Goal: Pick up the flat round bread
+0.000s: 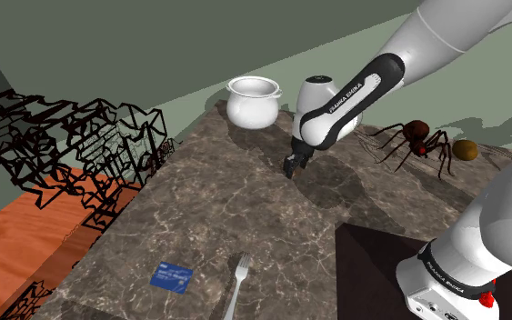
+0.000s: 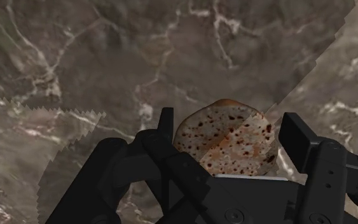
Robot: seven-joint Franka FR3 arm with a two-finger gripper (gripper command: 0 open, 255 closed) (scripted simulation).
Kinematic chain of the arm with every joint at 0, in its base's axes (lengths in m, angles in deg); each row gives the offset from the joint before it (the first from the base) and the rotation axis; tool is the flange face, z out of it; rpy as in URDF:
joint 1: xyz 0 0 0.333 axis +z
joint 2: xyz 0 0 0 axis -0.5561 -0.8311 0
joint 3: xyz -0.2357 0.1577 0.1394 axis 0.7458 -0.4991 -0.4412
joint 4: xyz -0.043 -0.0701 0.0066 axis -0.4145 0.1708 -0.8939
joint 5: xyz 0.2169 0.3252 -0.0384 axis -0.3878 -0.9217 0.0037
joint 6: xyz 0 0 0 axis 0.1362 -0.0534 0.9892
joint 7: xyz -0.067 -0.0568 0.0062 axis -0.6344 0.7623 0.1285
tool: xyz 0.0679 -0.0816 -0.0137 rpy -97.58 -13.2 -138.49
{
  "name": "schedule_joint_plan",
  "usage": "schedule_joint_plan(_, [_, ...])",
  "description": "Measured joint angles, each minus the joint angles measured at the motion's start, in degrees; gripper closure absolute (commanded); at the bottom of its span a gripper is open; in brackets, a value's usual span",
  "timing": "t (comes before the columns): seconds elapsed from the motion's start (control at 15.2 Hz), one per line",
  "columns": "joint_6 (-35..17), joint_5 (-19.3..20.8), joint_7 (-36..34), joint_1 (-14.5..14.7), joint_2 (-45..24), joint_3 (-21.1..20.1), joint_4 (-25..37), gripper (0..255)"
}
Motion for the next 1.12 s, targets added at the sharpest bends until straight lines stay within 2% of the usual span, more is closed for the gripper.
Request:
schedule_joint_plan(0.2, [0.97,0.01,-0.05,0.04,0.89,-0.02,0.10,255])
schedule_joint_plan(1.12, [12.04,0.00,0.04,0.08,10.30,-0.03,1.80,255])
